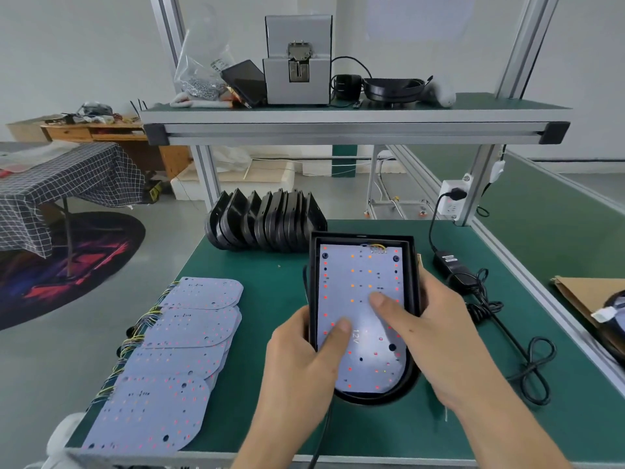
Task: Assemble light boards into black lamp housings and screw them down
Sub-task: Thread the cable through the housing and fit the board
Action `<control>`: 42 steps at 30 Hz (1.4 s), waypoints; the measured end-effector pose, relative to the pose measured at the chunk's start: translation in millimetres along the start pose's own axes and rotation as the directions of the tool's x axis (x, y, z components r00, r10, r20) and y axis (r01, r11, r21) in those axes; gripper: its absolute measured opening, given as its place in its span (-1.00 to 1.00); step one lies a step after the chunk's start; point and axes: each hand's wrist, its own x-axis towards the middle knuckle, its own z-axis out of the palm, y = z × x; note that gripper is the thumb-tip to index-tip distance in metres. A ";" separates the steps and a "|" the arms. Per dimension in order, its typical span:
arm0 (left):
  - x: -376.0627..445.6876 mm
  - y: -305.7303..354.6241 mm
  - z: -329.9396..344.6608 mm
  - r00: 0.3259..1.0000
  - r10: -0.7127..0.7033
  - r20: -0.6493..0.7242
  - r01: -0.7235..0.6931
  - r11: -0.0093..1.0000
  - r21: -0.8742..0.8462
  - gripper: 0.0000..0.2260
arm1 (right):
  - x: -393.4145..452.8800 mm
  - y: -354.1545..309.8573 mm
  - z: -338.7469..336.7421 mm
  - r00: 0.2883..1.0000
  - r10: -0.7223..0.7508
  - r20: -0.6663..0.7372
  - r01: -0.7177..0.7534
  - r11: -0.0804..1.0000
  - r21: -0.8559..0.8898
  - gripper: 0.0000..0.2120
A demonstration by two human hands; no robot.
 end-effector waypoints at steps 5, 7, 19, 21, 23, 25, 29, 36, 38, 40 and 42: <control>-0.2 1.6 -5.5 0.995 -0.029 0.101 0.011 0.984 0.176 -0.81 | 2.3 5.7 -8.4 1.000 -0.001 -0.006 0.001 1.000 0.022 -0.76; 0.9 -1.0 -8.4 0.982 -0.059 0.180 0.023 0.980 0.196 -0.82 | 5.9 7.6 -10.4 1.000 0.015 -0.004 -0.015 1.000 0.015 -0.76; 20.5 -81.8 3.1 0.943 -0.317 0.099 0.313 0.948 0.051 -0.87 | -0.3 98.2 5.8 0.973 0.222 -0.063 -0.230 0.910 -0.345 -0.92; 22.2 -91.5 2.3 0.922 -0.384 0.053 0.366 0.908 0.204 -0.92 | -5.0 113.5 11.4 0.958 0.274 -0.079 -0.284 0.895 -0.344 -0.97; 25.2 -93.7 0.6 0.930 -0.369 -0.012 0.352 0.877 0.328 -0.90 | -9.3 122.2 17.3 0.953 0.288 -0.090 -0.301 0.879 -0.371 -0.98; 27.6 -88.7 0.2 0.945 -0.324 -0.051 0.314 0.848 0.427 -0.90 | -10.2 123.1 19.6 0.951 0.292 -0.104 -0.309 0.865 -0.396 -0.97; 29.7 -86.5 -2.0 0.932 -0.362 0.005 0.265 0.693 0.670 -0.71 | -10.9 117.4 19.5 0.956 0.282 -0.083 -0.281 0.794 -0.539 -0.81; 30.2 -93.2 -13.0 0.835 -0.535 0.130 0.352 0.700 0.622 -0.68 | -24.3 109.9 18.5 0.950 0.295 -0.105 -0.265 0.579 -0.771 -0.62; 32.5 -93.0 -12.0 0.830 -0.541 0.136 0.352 0.696 0.626 -0.66 | -26.0 109.9 19.7 0.941 0.317 -0.121 -0.301 0.616 -0.728 -0.64; 33.3 -93.2 -9.6 0.841 -0.525 0.130 0.332 0.691 0.642 -0.65 | -27.9 109.8 20.1 0.938 0.325 -0.123 -0.310 0.621 -0.720 -0.68; 32.9 -94.0 -7.8 0.859 -0.498 0.121 0.310 0.692 0.652 -0.64 | -31.9 107.9 21.6 0.940 0.317 -0.128 -0.297 0.570 -0.767 -0.70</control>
